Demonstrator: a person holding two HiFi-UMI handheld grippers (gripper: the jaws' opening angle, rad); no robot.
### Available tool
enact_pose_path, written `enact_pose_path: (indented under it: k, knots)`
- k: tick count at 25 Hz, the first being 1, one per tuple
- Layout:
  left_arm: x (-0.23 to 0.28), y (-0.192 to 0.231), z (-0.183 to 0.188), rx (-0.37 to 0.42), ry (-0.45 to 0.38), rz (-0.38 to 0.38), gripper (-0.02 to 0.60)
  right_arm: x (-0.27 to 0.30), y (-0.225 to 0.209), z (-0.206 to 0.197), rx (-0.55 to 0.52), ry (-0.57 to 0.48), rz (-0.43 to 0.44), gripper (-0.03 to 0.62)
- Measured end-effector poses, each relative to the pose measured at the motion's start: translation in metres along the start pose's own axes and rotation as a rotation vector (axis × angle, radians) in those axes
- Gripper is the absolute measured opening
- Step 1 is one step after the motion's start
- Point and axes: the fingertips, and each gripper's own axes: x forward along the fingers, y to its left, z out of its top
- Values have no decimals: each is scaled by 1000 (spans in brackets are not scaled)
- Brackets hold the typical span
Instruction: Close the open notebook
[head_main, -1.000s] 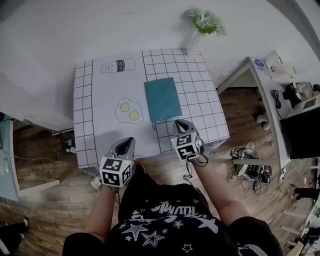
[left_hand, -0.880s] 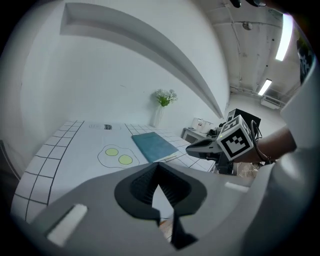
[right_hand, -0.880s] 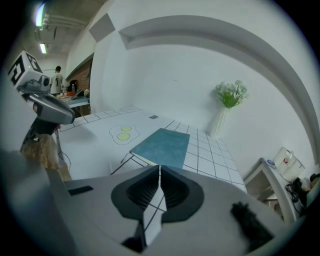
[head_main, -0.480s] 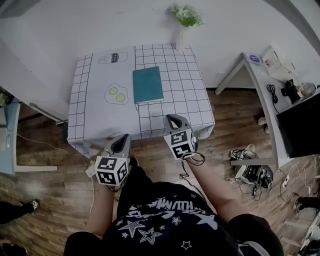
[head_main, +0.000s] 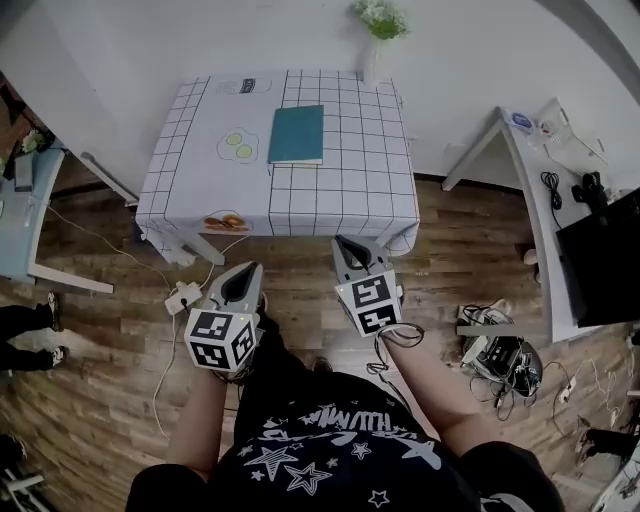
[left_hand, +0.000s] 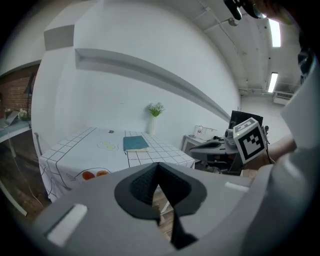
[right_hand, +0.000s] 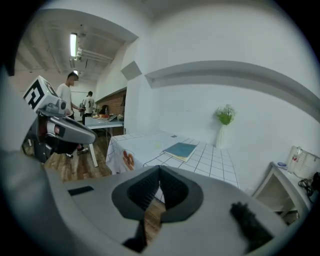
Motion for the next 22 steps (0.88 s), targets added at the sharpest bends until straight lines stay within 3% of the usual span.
enact_pose_path:
  k: [9,16,22]
  knots:
    - [-48,-54,-5,25,-44,3,9,-55,23,-8,-46,-36,40,15]
    - [-65,-65,1,19,-74,-47,9,-67,41,-8,-25,-33,18,14]
    - [-113,-76,2,35,-138,-111,9,-76,85,1,-22,-21,-2,14]
